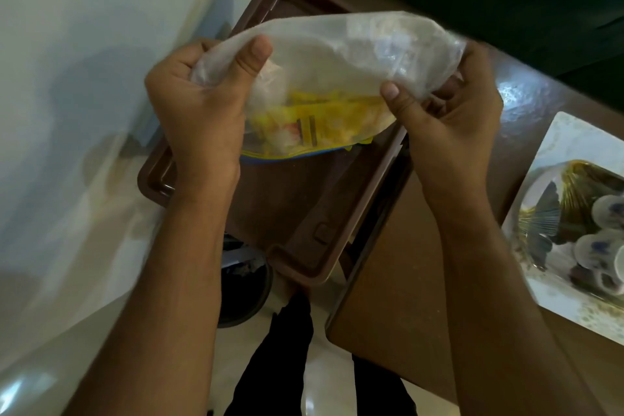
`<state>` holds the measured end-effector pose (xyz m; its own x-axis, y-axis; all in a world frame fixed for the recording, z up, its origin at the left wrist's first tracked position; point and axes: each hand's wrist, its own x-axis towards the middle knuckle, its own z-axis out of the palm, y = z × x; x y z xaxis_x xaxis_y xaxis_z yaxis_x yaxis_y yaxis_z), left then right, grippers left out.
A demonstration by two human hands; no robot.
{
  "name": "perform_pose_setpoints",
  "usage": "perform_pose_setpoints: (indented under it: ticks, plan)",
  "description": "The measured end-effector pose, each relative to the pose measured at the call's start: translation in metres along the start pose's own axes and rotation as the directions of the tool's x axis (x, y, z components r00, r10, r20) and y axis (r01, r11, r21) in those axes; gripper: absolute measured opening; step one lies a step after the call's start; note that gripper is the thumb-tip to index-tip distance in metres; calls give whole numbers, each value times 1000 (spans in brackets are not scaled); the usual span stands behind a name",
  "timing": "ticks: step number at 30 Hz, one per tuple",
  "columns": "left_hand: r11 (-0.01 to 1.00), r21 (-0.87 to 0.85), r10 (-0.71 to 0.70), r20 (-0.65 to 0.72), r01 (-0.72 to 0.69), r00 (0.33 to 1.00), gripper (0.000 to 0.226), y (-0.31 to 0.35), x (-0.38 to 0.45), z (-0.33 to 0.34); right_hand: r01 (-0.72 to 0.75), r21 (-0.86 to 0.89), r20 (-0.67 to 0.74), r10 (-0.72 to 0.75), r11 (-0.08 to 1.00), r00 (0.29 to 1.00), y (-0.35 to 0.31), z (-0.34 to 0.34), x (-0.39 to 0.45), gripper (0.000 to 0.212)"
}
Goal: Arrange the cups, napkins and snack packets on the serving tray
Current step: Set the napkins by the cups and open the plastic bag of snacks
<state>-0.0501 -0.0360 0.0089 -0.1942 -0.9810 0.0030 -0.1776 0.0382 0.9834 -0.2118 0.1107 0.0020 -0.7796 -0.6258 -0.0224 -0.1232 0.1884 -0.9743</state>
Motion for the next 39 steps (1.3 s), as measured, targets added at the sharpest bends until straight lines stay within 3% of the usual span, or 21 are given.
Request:
perform_pose_setpoints:
  ticks: [1, 4, 6, 10, 12, 13, 15, 17, 18, 20, 22, 24, 27, 33, 35, 39]
  plan:
    - [1000, 8, 6, -47, -6, 999, 27, -2, 1, 1, -3, 27, -14, 3, 1000, 1000, -1, 2, -1, 52]
    - [999, -32, -9, -144, 4, 990, 65, -4, 2, 2, -29, 152, -63, 39, 988, 997, -3, 4, -5, 53]
    - [998, -56, -12, -156, 3, 988, 73, -5, 4, 3, -22, 202, -97, 42, 979, 994, -5, 5, -6, 54]
    - [999, -9, 37, -117, -39, 992, 40, -5, 11, 7, -2, 146, -72, 13, 989, 997, -7, 10, -3, 42]
    - [1000, -6, 2, -79, -3, 997, 28, -5, 15, 11, -8, 85, 27, 6, 996, 1000, -8, 8, 0, 50]
    - [999, -18, -30, -59, 29, 998, 28, -5, 16, 13, 5, 12, 112, -7, 1000, 994, -7, 4, 1, 60]
    - [995, -50, -93, -31, 92, 995, 31, -4, 19, 14, 101, -300, 293, -9, 949, 956, -5, -6, 3, 89]
    - [989, -67, -135, -12, 134, 991, 32, -3, 23, 15, 211, -606, 380, 46, 767, 924, -3, -11, 6, 107]
    - [986, -76, -149, -5, 148, 989, 32, -3, 24, 15, 243, -689, 358, 28, 682, 933, -4, -9, 5, 102]
    - [978, -101, -181, 15, 182, 983, 30, 0, 23, 16, 267, -772, 265, -90, 577, 960, -6, -3, 4, 69]
    - [966, -134, -219, 41, 223, 975, 26, 3, 21, 17, 268, -832, 199, -189, 486, 962, -9, 6, 3, 34]
    - [954, -169, -241, 65, 249, 968, 22, 7, 18, 18, 272, -856, 193, -216, 441, 957, -11, 9, 4, 17]
    - [942, -206, -252, 84, 264, 964, 16, 10, 14, 15, 242, -858, 164, -204, 453, 965, -13, 9, 4, 18]
    - [969, -77, -228, 109, 237, 968, 10, 3, -13, 9, 111, -822, -66, -287, 559, 956, -20, 9, 1, 21]
    - [970, -26, -237, 138, 243, 962, 13, -1, -26, 11, 19, -751, -134, -182, 659, 974, -20, 13, 2, 37]
    - [948, 46, -316, 225, 314, 922, 8, -11, -48, 17, -93, -448, -249, -25, 889, 968, -23, 20, 2, 55]
